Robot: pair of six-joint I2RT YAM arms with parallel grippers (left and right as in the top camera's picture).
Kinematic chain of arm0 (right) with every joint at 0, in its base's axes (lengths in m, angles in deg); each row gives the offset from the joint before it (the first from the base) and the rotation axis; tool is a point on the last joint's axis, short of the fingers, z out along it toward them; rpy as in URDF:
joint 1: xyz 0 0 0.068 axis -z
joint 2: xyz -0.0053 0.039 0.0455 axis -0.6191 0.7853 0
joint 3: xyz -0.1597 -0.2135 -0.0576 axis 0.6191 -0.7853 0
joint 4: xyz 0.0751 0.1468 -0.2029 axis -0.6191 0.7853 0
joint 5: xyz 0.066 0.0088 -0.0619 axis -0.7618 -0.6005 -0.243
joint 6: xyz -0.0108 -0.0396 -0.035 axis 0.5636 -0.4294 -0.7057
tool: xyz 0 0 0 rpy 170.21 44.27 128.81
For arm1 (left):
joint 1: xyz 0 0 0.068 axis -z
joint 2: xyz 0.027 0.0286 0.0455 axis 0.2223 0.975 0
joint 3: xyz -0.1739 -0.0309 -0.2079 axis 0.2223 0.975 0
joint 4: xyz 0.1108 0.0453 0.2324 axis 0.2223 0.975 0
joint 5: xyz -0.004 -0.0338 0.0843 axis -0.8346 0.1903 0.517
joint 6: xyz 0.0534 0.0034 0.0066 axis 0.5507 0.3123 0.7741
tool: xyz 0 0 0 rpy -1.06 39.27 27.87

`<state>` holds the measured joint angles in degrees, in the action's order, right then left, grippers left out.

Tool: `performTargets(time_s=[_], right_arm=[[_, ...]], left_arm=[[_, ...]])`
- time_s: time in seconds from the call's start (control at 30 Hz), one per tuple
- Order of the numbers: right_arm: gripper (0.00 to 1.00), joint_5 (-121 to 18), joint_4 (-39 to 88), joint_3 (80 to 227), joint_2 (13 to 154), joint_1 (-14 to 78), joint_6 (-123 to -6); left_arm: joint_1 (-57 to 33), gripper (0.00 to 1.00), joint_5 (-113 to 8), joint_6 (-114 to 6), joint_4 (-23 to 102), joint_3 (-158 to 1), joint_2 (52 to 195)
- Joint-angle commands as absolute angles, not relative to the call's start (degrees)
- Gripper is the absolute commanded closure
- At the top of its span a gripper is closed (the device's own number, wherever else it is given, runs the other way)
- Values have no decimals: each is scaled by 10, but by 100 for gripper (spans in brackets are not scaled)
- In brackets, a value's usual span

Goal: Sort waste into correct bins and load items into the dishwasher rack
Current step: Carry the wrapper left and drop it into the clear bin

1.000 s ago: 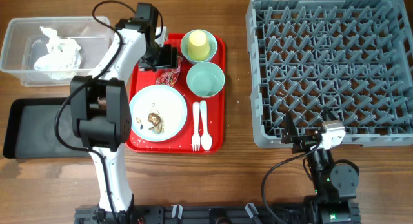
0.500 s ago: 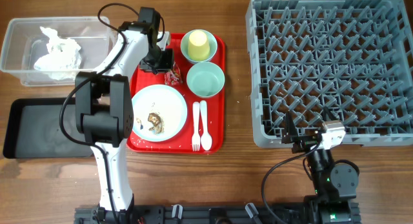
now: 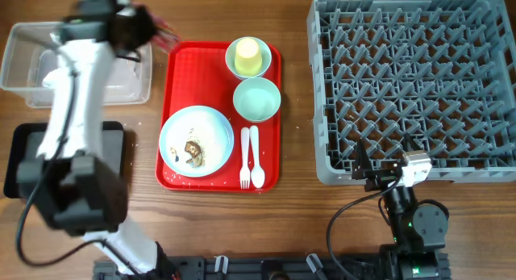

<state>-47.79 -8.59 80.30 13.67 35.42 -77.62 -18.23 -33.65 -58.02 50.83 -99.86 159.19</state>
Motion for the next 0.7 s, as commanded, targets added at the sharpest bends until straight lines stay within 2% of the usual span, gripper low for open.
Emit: performTargets(time_s=[0.0,0.07,0.17,0.2,0.23,0.3,0.37,0.43,0.5,0.53,0.6,0.67], right_arm=[[0,-473,-88,802,134,357,-783],[0,-473,-87,802,134,357,-783],[0,-473,-88,802,134,357,-783],[0,-473,-87,802,134,357,-783],[0,-473,-88,802,134,357,-783],[0,-473,-87,802,134,357,-783],[0,-473,-88,802,134,357,-783],[0,-473,-88,802,134,357,-783],[0,-473,-87,802,134,357,-783],[0,-473,-88,802,134,357,-783],[0,-473,-87,802,134,357,-783],[0,-473,-87,802,134,357,-783]], left_arm=[[-255,96,-326,-733,490,-1003,1590],[-286,96,-320,-739,475,-1003,1604],[-316,89,-320,-739,468,-1002,1621],[-327,60,-320,-739,469,-1002,1622],[-331,50,-320,-739,469,-1002,1622],[-338,47,-320,-738,473,-1002,1622],[-339,39,-321,-738,482,-1002,1622],[-339,39,-372,-702,518,-1002,1621],[-338,51,-496,-588,544,-1002,1621],[-332,52,-566,-532,559,-1002,1621],[-316,46,-630,-474,597,-1002,1618],[-291,39,-634,-443,642,-1002,1612]])
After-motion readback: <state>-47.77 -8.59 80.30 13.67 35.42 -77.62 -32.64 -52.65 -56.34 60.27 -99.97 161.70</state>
